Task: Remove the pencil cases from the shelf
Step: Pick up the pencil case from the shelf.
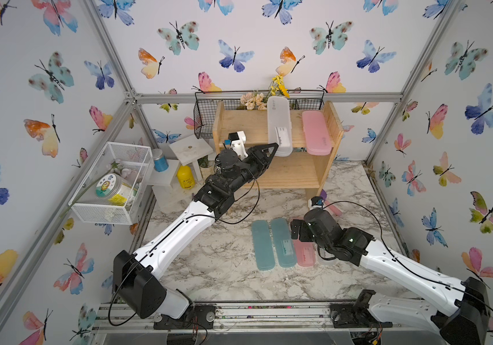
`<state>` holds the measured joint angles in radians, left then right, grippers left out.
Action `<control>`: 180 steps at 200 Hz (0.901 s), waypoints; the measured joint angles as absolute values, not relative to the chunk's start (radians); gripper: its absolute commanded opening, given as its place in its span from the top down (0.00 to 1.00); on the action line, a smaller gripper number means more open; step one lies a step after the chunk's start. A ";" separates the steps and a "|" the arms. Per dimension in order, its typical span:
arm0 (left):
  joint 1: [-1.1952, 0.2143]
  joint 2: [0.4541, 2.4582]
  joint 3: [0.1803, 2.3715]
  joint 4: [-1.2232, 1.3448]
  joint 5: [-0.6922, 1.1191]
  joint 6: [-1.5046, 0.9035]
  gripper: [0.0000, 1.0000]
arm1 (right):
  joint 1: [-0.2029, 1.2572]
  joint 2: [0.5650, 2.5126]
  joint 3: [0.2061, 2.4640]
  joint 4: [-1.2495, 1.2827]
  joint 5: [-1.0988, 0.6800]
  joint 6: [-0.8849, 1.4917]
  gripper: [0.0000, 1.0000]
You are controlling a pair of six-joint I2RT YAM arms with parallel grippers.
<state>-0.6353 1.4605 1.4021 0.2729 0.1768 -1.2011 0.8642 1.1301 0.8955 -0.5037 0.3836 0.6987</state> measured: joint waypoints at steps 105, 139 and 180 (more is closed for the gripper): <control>-0.680 0.796 0.654 0.371 0.065 -0.803 0.86 | 0.906 1.079 1.167 -0.561 0.330 0.667 0.01; -0.720 0.521 0.413 0.320 -0.034 -0.682 0.86 | 1.073 1.200 1.308 -0.515 0.354 0.651 0.01; -0.729 0.402 0.360 0.244 -0.095 -0.615 0.86 | 1.111 1.375 1.406 -0.422 0.270 0.637 0.01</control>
